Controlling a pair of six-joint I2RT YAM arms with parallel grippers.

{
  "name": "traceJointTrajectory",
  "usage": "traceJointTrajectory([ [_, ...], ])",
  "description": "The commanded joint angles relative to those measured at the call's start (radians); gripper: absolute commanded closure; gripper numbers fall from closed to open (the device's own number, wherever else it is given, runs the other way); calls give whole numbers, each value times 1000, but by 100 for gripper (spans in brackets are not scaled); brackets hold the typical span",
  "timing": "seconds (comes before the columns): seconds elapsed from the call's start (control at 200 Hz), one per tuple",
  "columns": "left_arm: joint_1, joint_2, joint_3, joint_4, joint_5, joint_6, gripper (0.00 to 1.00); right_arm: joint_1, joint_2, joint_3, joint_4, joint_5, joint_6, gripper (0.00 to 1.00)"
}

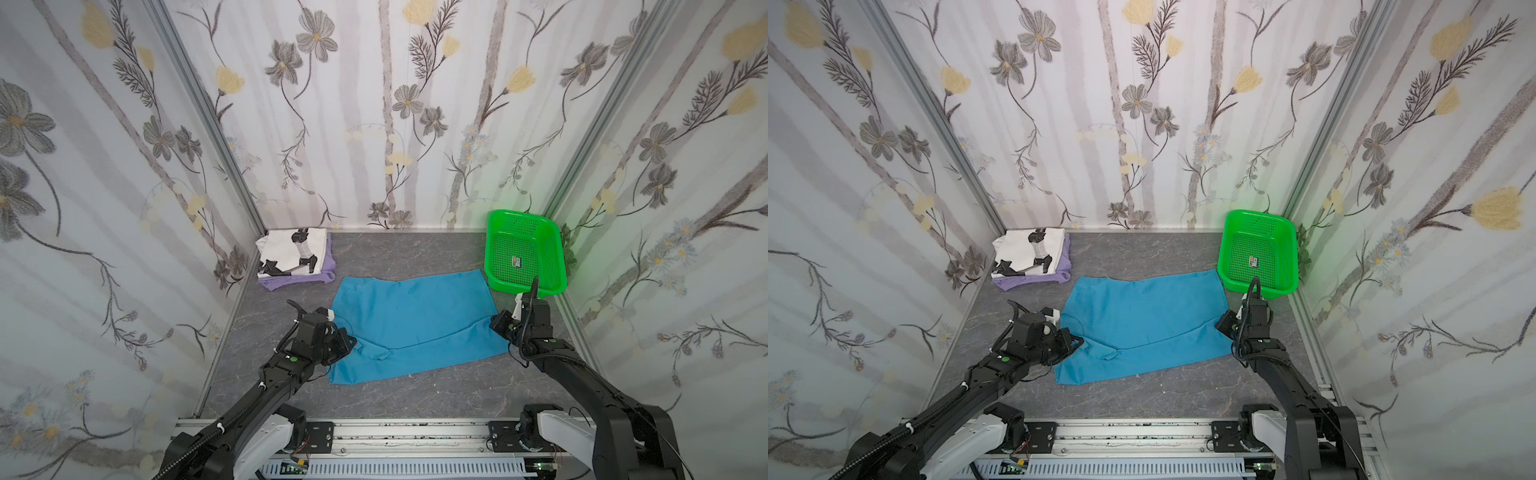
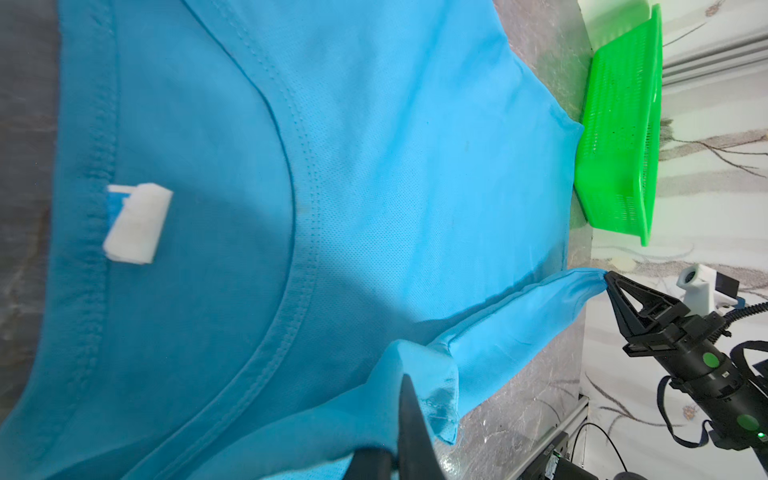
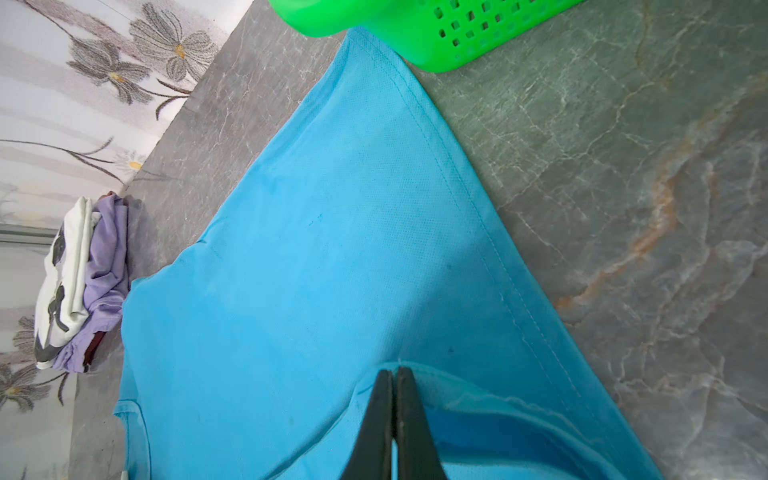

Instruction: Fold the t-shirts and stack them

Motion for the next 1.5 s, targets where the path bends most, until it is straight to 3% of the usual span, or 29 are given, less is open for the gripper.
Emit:
traceJointTrajectory([
  [0.0, 27, 14, 15, 38, -10, 16, 100, -3, 79, 45, 58, 13, -51, 100],
  [0.425, 106, 198, 137, 81, 74, 83, 100, -5, 220, 104, 100, 54, -65, 100],
  [0.844, 140, 252, 173, 98, 81, 91, 100, -5, 276, 167, 101, 64, -90, 100],
  [0.879, 144, 257, 180, 100, 85, 91, 100, -5, 279, 175, 98, 56, -93, 93],
  [0.899, 146, 260, 185, 99, 92, 91, 91, -6, 280, 180, 96, 52, -98, 88],
  [0.919, 149, 263, 190, 102, 98, 90, 71, -4, 278, 183, 93, 48, -101, 82],
  [0.929, 151, 265, 192, 103, 101, 91, 57, -3, 276, 184, 91, 45, -103, 79],
  [0.954, 154, 265, 198, 101, 107, 90, 33, -4, 267, 184, 92, 34, -110, 65],
  [0.974, 157, 264, 207, 95, 108, 88, 23, -3, 256, 184, 95, 25, -119, 55],
  [1.024, 166, 248, 225, 74, 96, 83, 11, 3, 214, 177, 95, 25, -140, 30],
  [1.044, 171, 236, 229, 64, 87, 82, 1, 6, 191, 172, 93, 33, -148, 21],
  [1.104, 183, 201, 245, 41, 76, 91, 0, 15, 128, 171, 53, 68, -177, 1],
  [1.179, 196, 178, 282, -26, 70, 115, 0, 22, 60, 183, -14, 86, -216, 0],
  [1.279, 201, 161, 289, -71, 74, 114, 0, 49, -2, 179, -39, 26, -253, 0],
  [1.494, 128, 198, 184, 59, 182, 41, 0, 145, 40, 161, -60, -88, -262, 0],
])
